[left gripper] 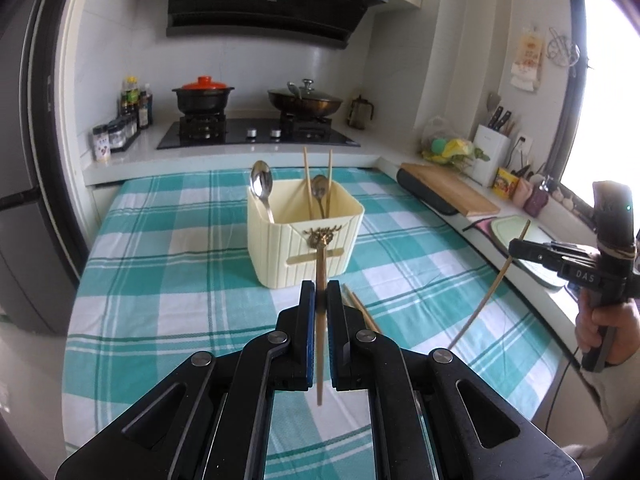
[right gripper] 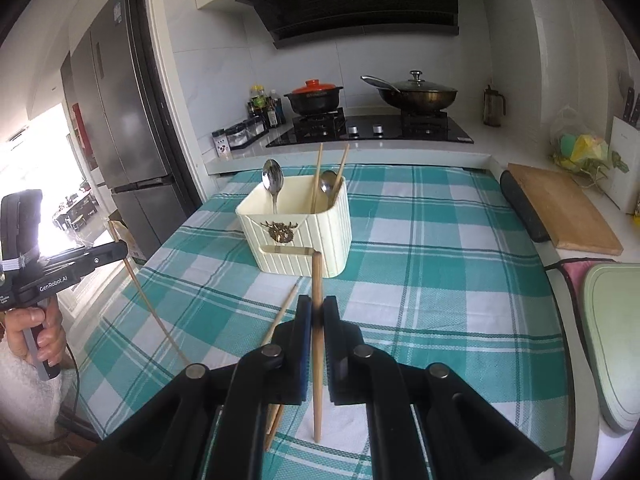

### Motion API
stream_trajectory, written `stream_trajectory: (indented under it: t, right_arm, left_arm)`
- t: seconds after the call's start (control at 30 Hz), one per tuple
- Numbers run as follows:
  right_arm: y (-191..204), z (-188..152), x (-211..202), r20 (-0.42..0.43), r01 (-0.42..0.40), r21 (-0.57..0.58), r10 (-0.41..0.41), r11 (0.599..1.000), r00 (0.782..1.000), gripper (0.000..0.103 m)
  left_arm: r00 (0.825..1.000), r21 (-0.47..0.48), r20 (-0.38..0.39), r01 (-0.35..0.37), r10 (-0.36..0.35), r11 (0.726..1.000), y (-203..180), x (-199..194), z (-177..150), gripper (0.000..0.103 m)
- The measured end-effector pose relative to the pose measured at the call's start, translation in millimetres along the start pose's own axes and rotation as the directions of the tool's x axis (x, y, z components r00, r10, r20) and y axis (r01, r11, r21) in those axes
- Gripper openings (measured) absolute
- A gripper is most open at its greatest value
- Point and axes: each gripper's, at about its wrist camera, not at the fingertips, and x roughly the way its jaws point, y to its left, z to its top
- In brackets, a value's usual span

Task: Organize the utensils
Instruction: 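Carry both held chopsticks up to the holder with both tools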

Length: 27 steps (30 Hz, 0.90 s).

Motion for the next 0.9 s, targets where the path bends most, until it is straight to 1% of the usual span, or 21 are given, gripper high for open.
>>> stream_trajectory:
  t: [0.17,0.3,0.63,0.77,0.9]
  right_arm:
    - [12.9,11.9,-15.4,0.076,0.011,-0.023,-0.009,1.000,0.997,0.006]
    - [20.6,24.3,-23.8,0.116,0.014,-0.039,-0.010,0.999,0.993,0.006]
    - [32.4,42.9,-26.7,0.120,0.028,-0.103,-0.016,0.994,0.993,0.006]
    - [32.7,54.5,-25.7,0.134,0.045,-0.114,-0.029,0.992,0.991,0.006]
    - [31.8,78.2,-25.4,0.169,0.065,-0.126,-0.043,0.990,0.985,0.006]
  left_arm:
    - [0.999,-0.011,0.036,0.013,-0.012,1.000,-2.7,-11.0,2.7,0.004]
    - [0.999,-0.007,0.051,0.015,-0.014,1.000,-4.3,-18.8,3.8,0.004]
    - [0.996,-0.008,0.087,0.007,-0.007,1.000,-0.3,-32.1,9.3,0.004]
    - [0.992,-0.017,0.122,0.017,-0.015,1.000,4.0,-37.8,24.2,0.004]
    - [0.982,-0.031,0.191,0.017,-0.011,0.999,11.6,-44.2,55.3,0.004]
